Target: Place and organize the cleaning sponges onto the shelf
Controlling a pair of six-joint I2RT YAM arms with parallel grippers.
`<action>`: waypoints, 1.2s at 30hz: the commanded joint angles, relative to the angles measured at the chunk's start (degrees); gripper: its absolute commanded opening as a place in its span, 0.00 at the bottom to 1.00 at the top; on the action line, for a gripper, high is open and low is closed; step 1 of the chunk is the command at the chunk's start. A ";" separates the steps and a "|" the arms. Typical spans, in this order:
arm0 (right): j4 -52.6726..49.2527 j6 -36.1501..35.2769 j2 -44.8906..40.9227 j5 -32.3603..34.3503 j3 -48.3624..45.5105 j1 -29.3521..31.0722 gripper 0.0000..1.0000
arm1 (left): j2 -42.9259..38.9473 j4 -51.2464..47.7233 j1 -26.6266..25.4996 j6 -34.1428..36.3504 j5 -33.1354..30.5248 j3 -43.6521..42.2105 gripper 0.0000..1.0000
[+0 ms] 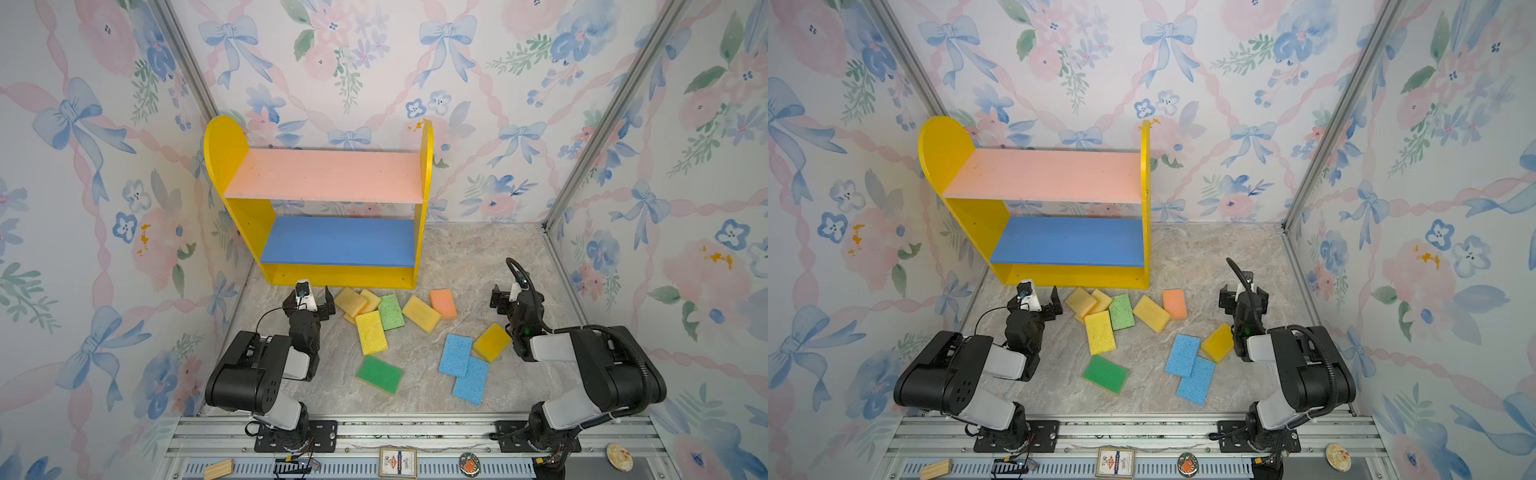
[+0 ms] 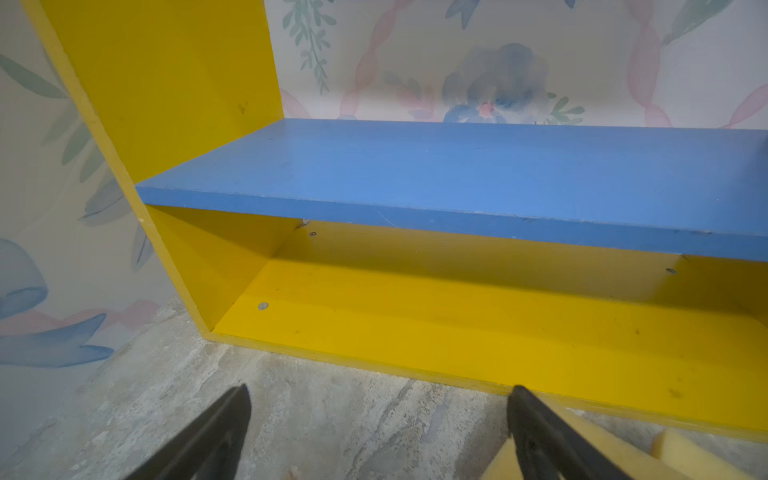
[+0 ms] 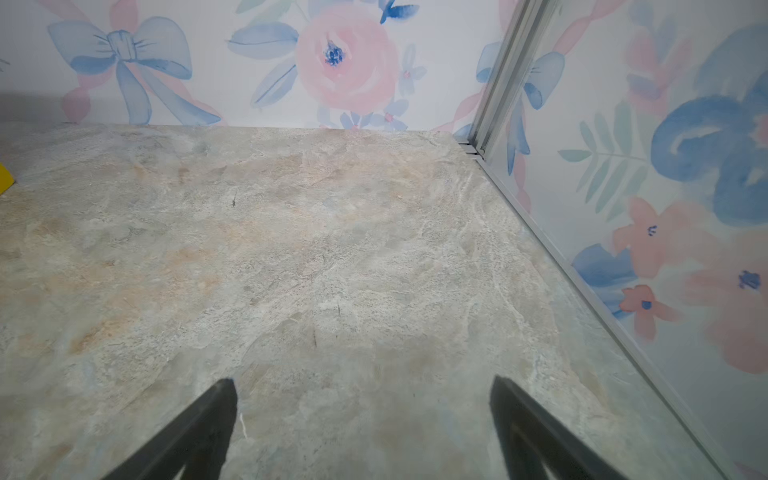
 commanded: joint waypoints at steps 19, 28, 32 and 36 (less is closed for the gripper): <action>-1.15 1.68 -0.55 -4.67 0.56 -2.40 0.97 | 0.52 0.95 -0.18 0.56 -0.28 0.04 0.98; -1.33 1.91 -0.55 -6.07 0.52 -3.08 0.97 | 0.54 1.04 -0.10 0.49 -0.27 0.16 0.98; -1.03 1.93 -0.55 -6.07 0.48 -3.12 0.97 | 0.54 0.99 -0.09 0.51 -0.32 0.11 0.98; -2.77 2.51 -2.30 -5.14 0.90 -3.26 0.97 | -1.14 -0.67 -0.52 0.73 -2.78 1.14 0.98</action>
